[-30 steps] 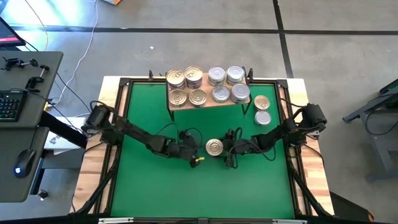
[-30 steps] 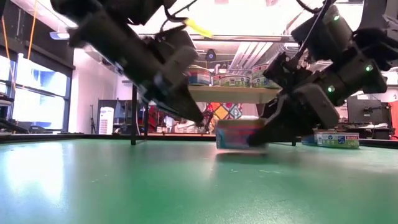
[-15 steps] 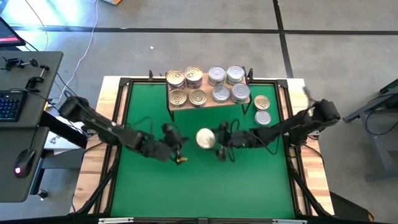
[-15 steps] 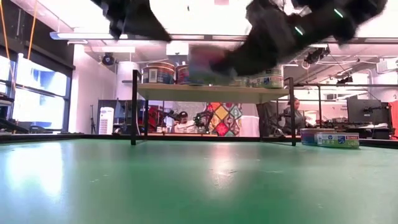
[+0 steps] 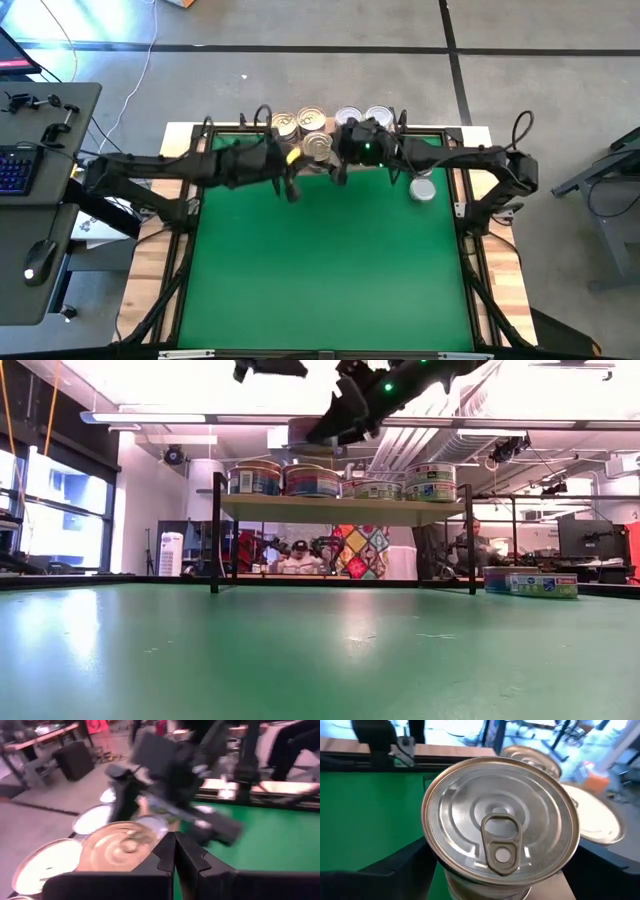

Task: Stack canned seafood by type on shelf
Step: Stack the blue tuna can on top of the other blue tuna can on the shelf

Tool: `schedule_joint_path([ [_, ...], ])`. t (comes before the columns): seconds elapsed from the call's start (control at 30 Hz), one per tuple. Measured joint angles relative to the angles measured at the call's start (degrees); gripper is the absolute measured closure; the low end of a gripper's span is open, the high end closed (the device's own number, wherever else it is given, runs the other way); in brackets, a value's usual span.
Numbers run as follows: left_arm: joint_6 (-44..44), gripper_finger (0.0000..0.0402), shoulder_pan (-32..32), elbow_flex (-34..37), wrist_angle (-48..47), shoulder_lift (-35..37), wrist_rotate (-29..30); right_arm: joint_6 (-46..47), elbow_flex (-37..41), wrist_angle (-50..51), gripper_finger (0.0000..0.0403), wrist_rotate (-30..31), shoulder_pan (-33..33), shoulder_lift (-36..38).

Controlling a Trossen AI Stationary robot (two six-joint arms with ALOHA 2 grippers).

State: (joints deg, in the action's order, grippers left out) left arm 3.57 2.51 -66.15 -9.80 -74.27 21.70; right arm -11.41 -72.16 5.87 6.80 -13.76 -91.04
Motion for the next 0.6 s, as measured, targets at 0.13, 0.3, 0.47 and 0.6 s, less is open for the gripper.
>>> schedule_joint_path([
  [0.13,-1.0,0.0401,7.7,0.0,-1.1,-1.1,-5.2,1.0,0.0,-0.4,0.0054,-5.2,-2.9,-1.7],
  [0.3,-2.9,0.0401,14.2,0.0,-0.5,-4.8,-14.1,1.0,0.1,0.5,0.0045,-6.1,-3.5,-2.7],
  [0.47,-2.9,0.0401,16.4,0.0,-0.6,-9.2,-17.7,1.3,0.1,1.9,0.0018,-6.2,-3.5,-2.7],
  [0.6,-2.9,0.0401,16.9,-0.1,0.6,-11.7,-18.1,1.3,0.1,2.7,0.0008,-6.1,-3.6,-2.8],
])
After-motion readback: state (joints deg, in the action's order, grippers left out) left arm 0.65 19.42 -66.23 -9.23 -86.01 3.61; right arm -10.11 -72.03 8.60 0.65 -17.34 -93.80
